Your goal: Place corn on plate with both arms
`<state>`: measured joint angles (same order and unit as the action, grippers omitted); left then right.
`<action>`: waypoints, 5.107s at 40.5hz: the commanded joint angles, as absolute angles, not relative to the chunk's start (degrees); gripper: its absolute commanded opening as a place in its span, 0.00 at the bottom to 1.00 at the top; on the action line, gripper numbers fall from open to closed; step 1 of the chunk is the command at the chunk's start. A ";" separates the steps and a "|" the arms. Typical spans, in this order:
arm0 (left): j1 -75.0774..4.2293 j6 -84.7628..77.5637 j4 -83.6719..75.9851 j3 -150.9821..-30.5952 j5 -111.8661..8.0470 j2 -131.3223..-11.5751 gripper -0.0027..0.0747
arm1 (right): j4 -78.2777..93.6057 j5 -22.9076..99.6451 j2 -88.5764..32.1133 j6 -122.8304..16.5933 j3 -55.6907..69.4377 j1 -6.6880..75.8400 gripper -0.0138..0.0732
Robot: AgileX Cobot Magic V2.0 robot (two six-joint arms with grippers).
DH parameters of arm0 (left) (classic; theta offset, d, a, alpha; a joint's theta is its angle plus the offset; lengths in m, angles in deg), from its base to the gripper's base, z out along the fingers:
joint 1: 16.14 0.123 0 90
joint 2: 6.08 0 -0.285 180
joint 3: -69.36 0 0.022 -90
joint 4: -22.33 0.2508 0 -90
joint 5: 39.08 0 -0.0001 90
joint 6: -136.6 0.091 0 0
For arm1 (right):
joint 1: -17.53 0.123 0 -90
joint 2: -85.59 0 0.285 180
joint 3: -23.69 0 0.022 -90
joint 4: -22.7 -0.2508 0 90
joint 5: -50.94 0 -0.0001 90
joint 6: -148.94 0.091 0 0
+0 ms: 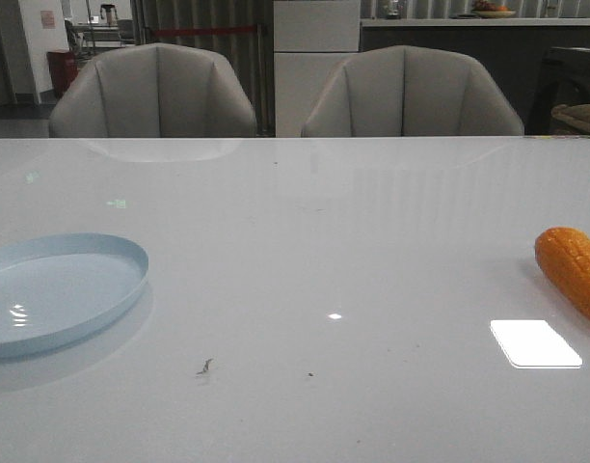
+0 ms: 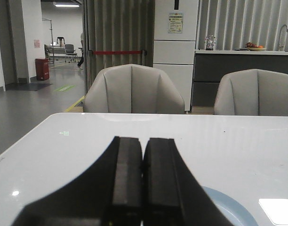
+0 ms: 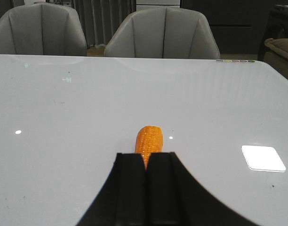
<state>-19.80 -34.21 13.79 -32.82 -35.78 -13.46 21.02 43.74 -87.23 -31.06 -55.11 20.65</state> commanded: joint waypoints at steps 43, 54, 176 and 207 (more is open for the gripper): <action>-19.71 -34.22 12.33 -31.81 -28.55 -13.73 0.16 | 21.19 54.84 -88.61 -31.06 -53.92 20.69 0.22; -19.71 -34.22 12.33 -42.10 -28.75 -13.73 0.16 | 20.01 57.62 -88.56 -31.06 -44.75 20.77 0.22; -15.49 -44.69 16.69 -115.47 -93.58 -124.82 0.16 | 19.49 25.00 -51.45 -31.06 -20.32 20.77 0.85; -24.99 -35.41 -8.21 -142.31 -110.00 -122.71 0.16 | 19.49 24.07 -51.45 -31.06 -20.32 20.77 0.85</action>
<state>-21.56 -35.68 -5.61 -140.39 -109.86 -124.49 19.68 20.25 -51.79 -31.06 -21.92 20.65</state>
